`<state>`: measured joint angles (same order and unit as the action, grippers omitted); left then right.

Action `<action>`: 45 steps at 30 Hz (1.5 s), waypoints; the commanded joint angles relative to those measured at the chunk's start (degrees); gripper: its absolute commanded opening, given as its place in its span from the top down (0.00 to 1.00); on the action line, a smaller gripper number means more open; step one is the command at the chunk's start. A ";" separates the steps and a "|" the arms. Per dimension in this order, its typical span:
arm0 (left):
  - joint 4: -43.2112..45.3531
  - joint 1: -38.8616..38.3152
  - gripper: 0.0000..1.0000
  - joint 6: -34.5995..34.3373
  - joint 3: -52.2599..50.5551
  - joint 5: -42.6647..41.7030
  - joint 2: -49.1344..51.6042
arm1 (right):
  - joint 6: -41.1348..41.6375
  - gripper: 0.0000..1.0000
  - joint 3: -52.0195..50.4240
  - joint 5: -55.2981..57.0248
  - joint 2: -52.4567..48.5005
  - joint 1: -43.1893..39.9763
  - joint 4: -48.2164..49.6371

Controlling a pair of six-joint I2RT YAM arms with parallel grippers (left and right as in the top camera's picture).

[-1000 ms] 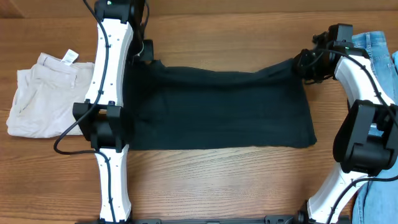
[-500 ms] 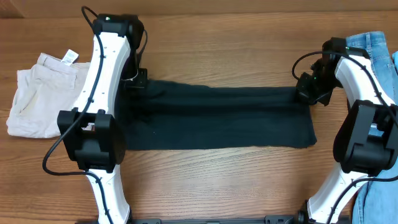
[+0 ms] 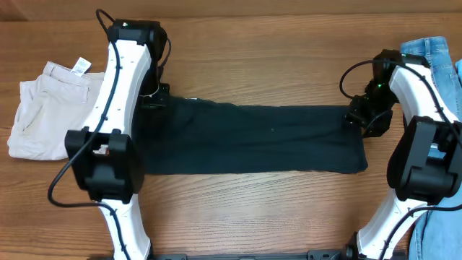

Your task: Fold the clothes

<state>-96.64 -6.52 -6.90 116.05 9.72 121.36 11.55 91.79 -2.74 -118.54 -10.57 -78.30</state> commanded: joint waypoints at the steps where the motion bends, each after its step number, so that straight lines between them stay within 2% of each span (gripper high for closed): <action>1: -0.20 1.46 0.29 0.44 -0.07 0.72 -8.70 | -0.11 0.45 5.27 0.28 3.48 -0.44 -2.19; 9: -0.17 3.58 0.27 -0.55 -0.07 0.79 -23.61 | -2.62 0.45 9.77 -6.82 10.29 -0.44 -4.70; 10: -0.17 3.78 0.25 -1.05 -0.07 0.79 -25.55 | -2.62 0.50 9.77 -7.74 10.56 -0.44 -4.22; 11: -0.17 3.91 0.24 -1.05 -0.07 0.79 -27.02 | -2.58 0.73 9.70 -9.64 10.51 -0.44 -3.41; 12: -0.17 3.91 0.23 -1.07 -0.07 0.79 -28.39 | -2.56 0.89 8.70 -12.90 10.23 -0.39 -1.11; 13: -0.17 3.89 0.23 -1.33 -0.07 0.79 -29.59 | -2.27 0.94 7.48 -14.88 10.08 -0.02 1.25; 19: -0.04 3.91 0.18 -2.12 -0.07 0.81 -30.86 | 2.51 0.94 -1.11 -16.20 6.29 4.24 17.00; 21: 0.04 3.91 0.18 -2.12 -0.09 0.81 -30.51 | 4.07 0.95 -2.14 -15.74 4.33 5.27 19.17; 28: -0.15 3.91 0.20 -2.10 -0.07 0.81 -30.40 | 4.92 0.96 -2.56 -11.52 -1.55 6.43 14.25; 33: 0.48 3.93 0.19 -2.08 -0.07 1.22 -30.40 | 0.09 0.96 -2.56 -9.16 -0.52 6.34 2.91; 36: 0.39 3.93 0.19 -2.08 -0.07 1.22 -30.40 | -0.04 0.96 -2.56 -5.70 -0.07 6.34 -1.90; 40: 0.42 3.93 0.19 -2.05 -0.07 1.25 -30.40 | -1.01 0.96 -2.56 -6.27 5.51 6.34 -5.55; 43: 0.57 3.93 0.18 -2.05 -0.07 1.25 -30.40 | 0.72 0.96 -2.56 -6.29 12.50 6.34 -1.77; 44: 0.74 3.93 0.18 -2.05 -0.07 1.25 -30.40 | 1.36 0.93 -2.56 -6.29 13.35 6.34 0.02; 45: 1.09 3.93 0.18 -2.05 -0.09 1.27 -30.40 | 1.88 0.81 -2.56 -6.27 13.66 6.34 1.75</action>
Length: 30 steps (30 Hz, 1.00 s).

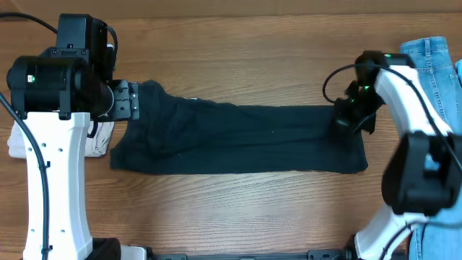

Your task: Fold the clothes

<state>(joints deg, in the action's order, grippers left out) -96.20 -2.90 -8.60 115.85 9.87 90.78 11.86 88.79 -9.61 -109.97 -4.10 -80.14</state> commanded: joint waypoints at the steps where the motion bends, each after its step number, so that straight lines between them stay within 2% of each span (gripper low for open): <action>1: 0.90 0.31 0.17 -0.35 0.13 1.11 0.17 | 1.70 0.80 0.39 0.61 5.03 -0.15 5.44; 6: 0.31 0.31 0.18 -0.37 0.13 1.07 0.17 | 2.34 0.80 -3.96 1.64 3.10 -0.15 15.17; 10: 0.37 0.31 0.18 -0.37 0.13 1.07 0.17 | 4.94 0.87 -12.15 5.29 3.06 -0.15 22.21; 12: 0.52 0.31 0.18 -0.37 0.13 1.07 0.17 | 4.92 0.95 -15.76 5.29 3.06 -0.13 24.09; 15: 0.48 0.31 0.18 -0.37 0.13 1.07 0.17 | 4.92 0.96 -17.42 5.29 3.08 -0.15 21.55; 18: 0.37 0.31 0.19 -0.37 0.13 1.07 0.17 | 4.92 0.96 -17.42 5.33 4.76 -0.13 11.02; 21: 0.48 0.31 0.18 -0.37 0.13 1.07 0.17 | 5.09 0.96 -17.40 6.56 8.61 -0.15 9.49; 24: 0.50 0.31 0.18 -0.39 0.13 1.07 0.17 | 5.16 0.96 -17.40 3.67 15.19 -0.13 19.67; 30: 0.39 0.31 0.17 -0.39 0.13 1.07 0.17 | 8.63 0.96 -18.67 1.84 11.93 -0.09 32.68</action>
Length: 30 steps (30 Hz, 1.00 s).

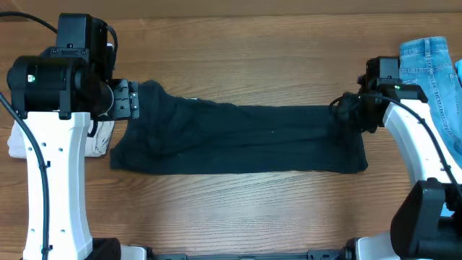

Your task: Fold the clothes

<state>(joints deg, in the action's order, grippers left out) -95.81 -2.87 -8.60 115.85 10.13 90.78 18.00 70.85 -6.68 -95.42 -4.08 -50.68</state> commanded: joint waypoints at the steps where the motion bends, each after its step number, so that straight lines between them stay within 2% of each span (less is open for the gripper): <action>1: -0.02 0.28 0.17 -0.39 0.13 0.81 0.17 | 2.75 0.96 -0.94 -1.01 -3.80 -0.11 4.22; 8: -0.17 0.28 0.16 -0.39 0.13 0.81 0.17 | 2.80 0.96 -2.19 -0.39 -11.45 -0.11 5.22; 10: -0.28 0.28 0.16 -0.37 0.13 0.81 0.17 | 2.80 0.96 -2.21 -0.17 -11.17 -0.11 1.60; 14: -0.44 0.28 0.16 -0.35 0.13 0.83 0.17 | 3.52 0.96 -2.16 6.34 -10.93 -0.11 -12.24; 17: -0.37 0.28 0.16 -0.37 0.13 0.83 0.17 | 4.79 0.96 -2.16 8.15 -10.14 -0.11 -17.25; 24: -0.98 0.28 0.16 -0.37 0.13 0.85 0.17 | 3.78 0.96 -1.44 4.94 -2.75 -0.11 -15.47; 27: -0.76 0.28 0.15 -0.39 0.13 0.85 0.17 | 2.93 0.96 -1.44 2.71 3.04 -0.11 -7.23; 30: -0.11 0.28 0.14 -0.39 0.13 0.83 0.17 | 3.45 0.96 -1.73 2.08 2.12 -0.11 0.59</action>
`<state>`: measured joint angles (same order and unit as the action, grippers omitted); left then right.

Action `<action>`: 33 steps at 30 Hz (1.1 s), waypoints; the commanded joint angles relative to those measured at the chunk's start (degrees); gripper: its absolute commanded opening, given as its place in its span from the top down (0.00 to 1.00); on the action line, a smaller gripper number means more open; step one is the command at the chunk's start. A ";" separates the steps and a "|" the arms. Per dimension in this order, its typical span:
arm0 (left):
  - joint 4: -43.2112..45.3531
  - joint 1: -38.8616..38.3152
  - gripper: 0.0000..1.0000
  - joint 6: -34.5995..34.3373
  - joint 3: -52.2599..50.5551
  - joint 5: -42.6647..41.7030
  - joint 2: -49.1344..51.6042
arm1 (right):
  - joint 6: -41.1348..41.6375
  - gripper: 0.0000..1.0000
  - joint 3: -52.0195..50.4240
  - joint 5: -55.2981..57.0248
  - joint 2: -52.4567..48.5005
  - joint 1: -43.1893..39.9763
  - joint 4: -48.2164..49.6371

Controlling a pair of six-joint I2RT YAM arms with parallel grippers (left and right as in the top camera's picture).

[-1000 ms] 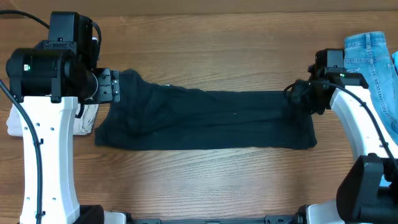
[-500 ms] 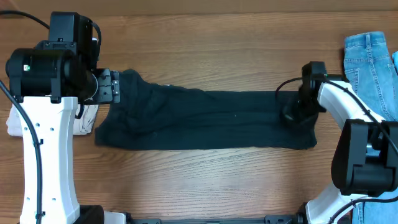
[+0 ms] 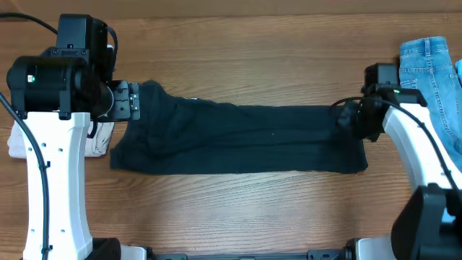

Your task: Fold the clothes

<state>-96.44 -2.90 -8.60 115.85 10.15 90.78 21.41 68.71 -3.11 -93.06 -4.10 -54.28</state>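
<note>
A long black garment [image 3: 245,141] lies flat across the middle of the wooden table, with creases at its left end. My left gripper [image 3: 134,101] sits at the garment's upper left edge, pointing right. The cloth bunches toward it there. My right gripper [image 3: 349,118] rests on the garment's upper right corner, dark against the dark cloth. From overhead I cannot make out how the jaws of either gripper stand.
A folded beige garment [image 3: 13,143] lies at the far left, mostly hidden under my left arm. Blue jeans [image 3: 427,61] lie at the right edge behind my right arm. Bare wood shows in front of and behind the black garment.
My right gripper has shifted slightly toward the table's front on the garment's upper right corner. The left arm and the black garment look unchanged.
At first both arms reached over the garment's ends, the left one covering its left end. Then the left arm stood drawn back to the left, and the garment's left end lay farther left and creased. Since then only the right gripper has shifted slightly around the upper right corner.
</note>
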 commanded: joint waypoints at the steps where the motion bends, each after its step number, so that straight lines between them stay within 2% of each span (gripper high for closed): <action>1: 0.63 0.31 0.14 -0.39 0.13 0.81 0.17 | 0.11 0.96 -0.07 -1.51 -1.33 -0.09 7.15; 4: 0.48 0.31 0.14 -0.39 0.13 0.79 0.17 | 1.01 0.96 -0.24 -1.44 -7.96 -0.09 12.22; 8: 0.39 0.31 0.14 -0.39 0.13 0.79 0.17 | 1.16 0.96 -0.24 -1.46 -14.10 -0.11 11.37; 10: 0.24 0.31 0.15 -0.37 0.13 0.79 0.17 | 1.16 0.96 -0.24 -1.42 -14.32 -0.11 6.45; 14: 0.31 0.31 0.14 -0.35 0.13 0.81 0.17 | 1.60 0.96 -0.22 -0.20 -12.76 -0.11 -9.75; 17: 0.46 0.31 0.14 -0.37 0.13 0.81 0.17 | 1.60 0.96 -0.22 0.07 -11.98 -0.09 -14.25; 25: 0.50 0.31 0.11 -0.39 0.13 0.79 0.17 | 0.79 0.96 -0.11 -1.11 -3.98 -0.09 -14.05; 29: 1.46 0.31 0.09 -0.39 0.13 0.79 0.17 | 0.74 0.96 -0.11 -1.51 0.72 -0.09 -8.72; 33: 2.01 0.31 0.09 -0.57 0.13 0.74 0.20 | 1.18 0.96 -0.20 -1.44 -1.14 -0.09 -0.90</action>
<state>-94.70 -2.90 -8.60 115.85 10.15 90.78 22.41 68.16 -4.29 -93.14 -4.10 -59.13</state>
